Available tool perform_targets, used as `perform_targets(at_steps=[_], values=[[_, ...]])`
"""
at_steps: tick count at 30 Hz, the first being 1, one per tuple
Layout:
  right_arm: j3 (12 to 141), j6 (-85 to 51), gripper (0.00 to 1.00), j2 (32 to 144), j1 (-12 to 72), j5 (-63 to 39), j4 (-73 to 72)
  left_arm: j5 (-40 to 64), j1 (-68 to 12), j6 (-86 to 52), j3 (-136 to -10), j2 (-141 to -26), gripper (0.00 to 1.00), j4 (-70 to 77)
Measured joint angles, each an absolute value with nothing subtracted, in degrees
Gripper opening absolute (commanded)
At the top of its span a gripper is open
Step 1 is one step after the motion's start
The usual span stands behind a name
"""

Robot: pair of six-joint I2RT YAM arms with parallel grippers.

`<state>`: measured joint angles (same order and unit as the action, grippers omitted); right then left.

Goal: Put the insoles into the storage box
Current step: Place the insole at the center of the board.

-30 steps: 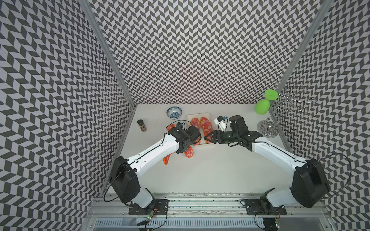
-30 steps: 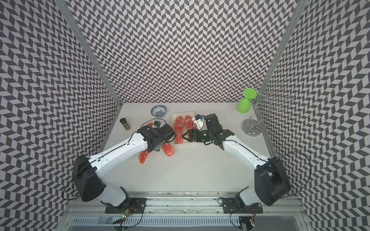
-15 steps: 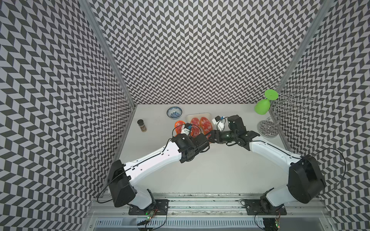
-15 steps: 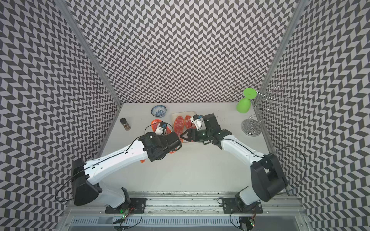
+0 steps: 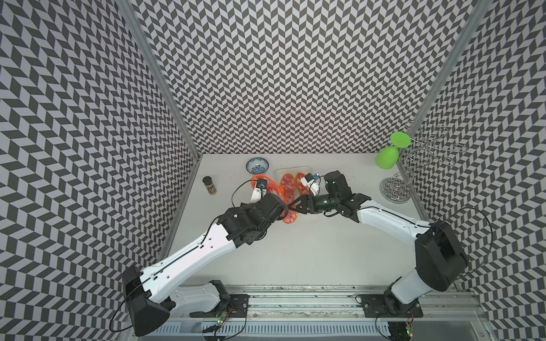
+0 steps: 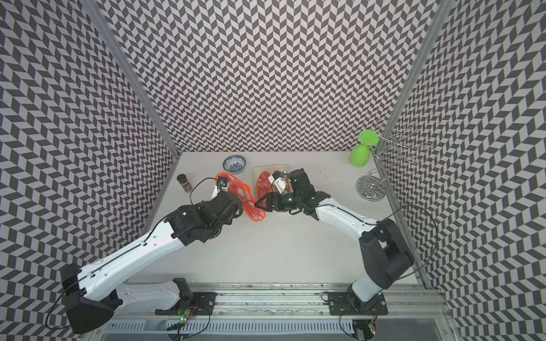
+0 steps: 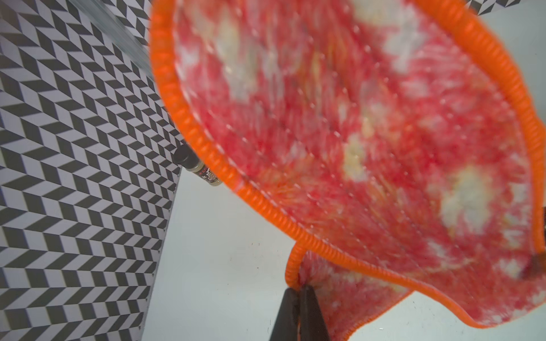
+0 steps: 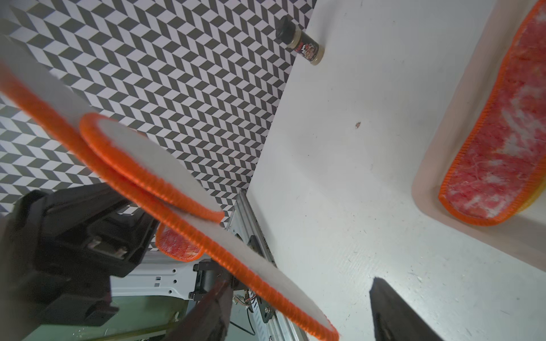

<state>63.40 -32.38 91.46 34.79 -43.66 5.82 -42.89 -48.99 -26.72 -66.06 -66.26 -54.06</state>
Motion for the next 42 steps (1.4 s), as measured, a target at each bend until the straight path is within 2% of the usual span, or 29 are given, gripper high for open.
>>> perform_targets(at_steps=[6, 13, 19, 23, 28, 36, 42], values=[[65.4, -31.4, 0.72, 91.9, 36.4, -44.2, 5.5, -34.6, -44.2, -21.3, -63.7, -64.2, 0.01, -46.3], [65.5, -29.7, 0.56, 94.2, 37.4, -44.1, 6.0, -25.1, -39.8, -18.8, -62.5, -61.8, 0.02, -41.7], [65.5, -28.4, 0.33, 94.5, 37.4, -42.8, 7.9, -20.4, -34.9, -17.6, -62.5, -61.4, 0.01, -41.5], [64.6, -28.0, 0.31, 94.5, 37.4, -41.9, 8.7, -17.7, -32.8, -17.3, -62.7, -61.4, 0.01, -41.5], [64.0, -25.9, 0.22, 94.5, 37.3, -40.3, 11.9, -15.2, -29.7, -16.1, -63.3, -61.4, 0.02, -42.0], [61.4, -19.7, 0.24, 94.3, 37.2, -38.2, 19.2, -12.9, -24.5, -14.4, -64.9, -61.0, 0.02, -42.3], [56.4, -14.6, 0.43, 93.3, 37.2, -34.8, 25.7, -9.8, -21.6, -14.2, -64.9, -60.9, 0.02, -42.2]])
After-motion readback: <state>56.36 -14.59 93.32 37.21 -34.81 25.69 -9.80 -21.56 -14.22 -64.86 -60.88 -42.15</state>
